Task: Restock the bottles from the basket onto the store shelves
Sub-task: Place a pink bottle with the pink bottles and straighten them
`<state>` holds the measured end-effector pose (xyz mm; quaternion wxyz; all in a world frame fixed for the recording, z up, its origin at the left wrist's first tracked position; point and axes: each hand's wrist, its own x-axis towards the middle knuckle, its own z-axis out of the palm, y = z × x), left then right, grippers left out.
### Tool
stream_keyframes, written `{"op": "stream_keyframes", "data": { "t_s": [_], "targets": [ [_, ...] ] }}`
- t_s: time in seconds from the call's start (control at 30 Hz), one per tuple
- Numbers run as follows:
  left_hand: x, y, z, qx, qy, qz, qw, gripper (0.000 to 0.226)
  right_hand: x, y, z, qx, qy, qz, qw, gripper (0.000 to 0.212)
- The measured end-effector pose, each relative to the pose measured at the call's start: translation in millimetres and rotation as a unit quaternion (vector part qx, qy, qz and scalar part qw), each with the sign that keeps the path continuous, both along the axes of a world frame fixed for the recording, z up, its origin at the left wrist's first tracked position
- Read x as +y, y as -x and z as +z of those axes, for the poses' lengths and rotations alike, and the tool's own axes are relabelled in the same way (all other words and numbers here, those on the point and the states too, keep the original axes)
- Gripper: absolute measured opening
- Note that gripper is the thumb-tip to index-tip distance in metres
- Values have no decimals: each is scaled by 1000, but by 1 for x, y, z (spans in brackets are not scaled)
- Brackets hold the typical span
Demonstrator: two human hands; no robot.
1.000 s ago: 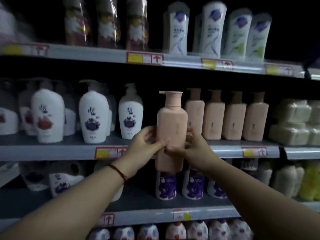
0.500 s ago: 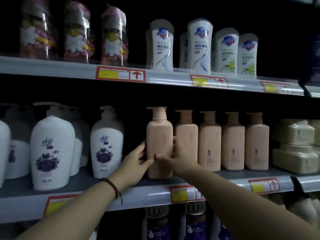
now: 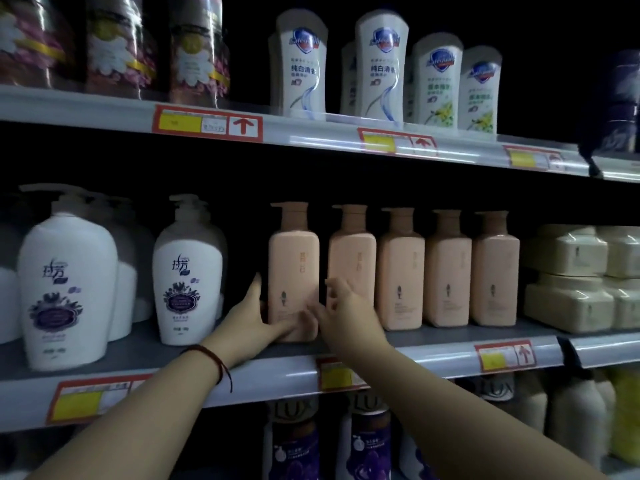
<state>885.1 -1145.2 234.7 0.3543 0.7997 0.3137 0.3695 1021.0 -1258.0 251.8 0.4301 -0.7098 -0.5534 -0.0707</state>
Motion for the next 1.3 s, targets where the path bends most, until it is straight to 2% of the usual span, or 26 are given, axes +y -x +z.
{"op": "stream_keyframes", "data": {
  "t_s": [0.1,0.2,0.3,0.43,0.53,0.63,0.73,0.93,1.07,1.2,1.3],
  "targets": [
    [1,-2,-1,10,-27,20,999,110,-23,-27,-4,-72,-27,-59,995,44],
    [0,-2,0,30,-51,44,997,99,-33,-43,-6,-21,-23,-85,996,45],
    [0,-4,1,69,-70,77,992,87,-24,-42,-6,23,3,-65,998,54],
    [1,-5,0,87,-72,80,990,65,-2,-33,-2,73,35,-74,994,80],
    [4,-6,0,87,-57,64,993,65,10,-36,-2,100,56,-95,989,99],
    [6,-6,-1,82,-65,69,992,67,14,-38,-7,90,29,-109,990,89],
    [5,-6,-3,78,-73,71,992,73,16,-37,-10,88,39,-104,990,91],
    [3,-4,-5,88,-99,93,987,73,14,-31,-9,89,34,-117,988,74],
    [1,-5,-3,76,-84,77,991,74,11,-32,-9,70,37,-118,990,76],
    [4,-6,-4,72,-61,47,994,79,7,-35,-7,65,51,-104,991,69],
    [8,-5,-6,83,-62,46,993,80,-3,-50,-5,30,-3,-111,993,69]
  ]
}}
